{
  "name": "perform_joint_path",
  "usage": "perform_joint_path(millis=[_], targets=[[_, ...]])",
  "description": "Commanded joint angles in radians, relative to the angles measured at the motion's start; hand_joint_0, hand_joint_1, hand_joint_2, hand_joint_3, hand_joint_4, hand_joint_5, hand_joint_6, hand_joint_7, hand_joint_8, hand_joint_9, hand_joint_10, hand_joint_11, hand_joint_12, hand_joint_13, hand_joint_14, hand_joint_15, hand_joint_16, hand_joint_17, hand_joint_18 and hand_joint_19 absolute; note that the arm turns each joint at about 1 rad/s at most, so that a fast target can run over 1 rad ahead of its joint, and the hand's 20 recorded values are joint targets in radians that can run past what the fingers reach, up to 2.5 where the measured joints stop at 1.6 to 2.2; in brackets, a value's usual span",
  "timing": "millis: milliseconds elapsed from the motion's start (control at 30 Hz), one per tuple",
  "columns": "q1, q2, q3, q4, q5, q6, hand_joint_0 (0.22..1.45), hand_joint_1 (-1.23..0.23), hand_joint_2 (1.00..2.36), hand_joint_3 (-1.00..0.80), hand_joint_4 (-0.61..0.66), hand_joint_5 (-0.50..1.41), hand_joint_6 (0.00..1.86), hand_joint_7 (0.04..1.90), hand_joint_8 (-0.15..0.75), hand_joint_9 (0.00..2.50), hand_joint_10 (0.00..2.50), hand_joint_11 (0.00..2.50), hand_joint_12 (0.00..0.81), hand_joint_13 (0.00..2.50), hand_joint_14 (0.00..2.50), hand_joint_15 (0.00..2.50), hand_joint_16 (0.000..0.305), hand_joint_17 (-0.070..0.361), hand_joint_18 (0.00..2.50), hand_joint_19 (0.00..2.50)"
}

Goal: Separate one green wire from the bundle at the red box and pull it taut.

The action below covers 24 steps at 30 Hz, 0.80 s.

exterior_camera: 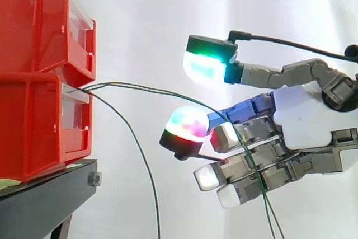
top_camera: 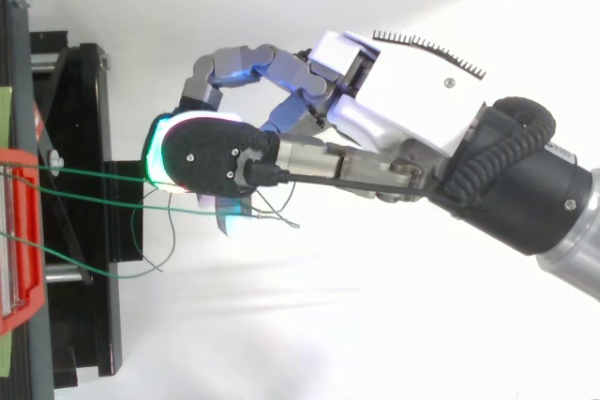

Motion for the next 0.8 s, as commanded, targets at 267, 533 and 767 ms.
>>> perform_joint_path(millis=[267, 533, 767], targets=[[0.0, 0.0, 0.0, 0.003, -0.001, -0.002, 0.6, -0.6, 1.01, -0.43, 0.11, -0.19, 0.81, 1.01, 0.266, 1.22, 0.02, 0.96, 0.379, 1.01, 0.02, 0.57, 0.05, 0.111, 0.87, 0.44], [0.007, 0.0, 0.002, -0.002, 0.004, -0.002, 0.49, -0.63, 1.0, -0.5, 0.17, -0.19, 0.84, 0.93, 0.295, 1.22, 0.02, 0.95, 0.393, 1.07, 0.02, 0.58, 0.055, 0.123, 0.92, 0.42], [0.009, 0.0, 0.023, -0.014, 0.004, -0.003, 0.66, -0.77, 1.01, -0.43, 0.08, -0.2, 0.87, 0.98, 0.267, 1.19, 0.02, 0.98, 0.358, 1.02, 0.02, 0.58, 0.049, 0.109, 0.88, 0.42]])
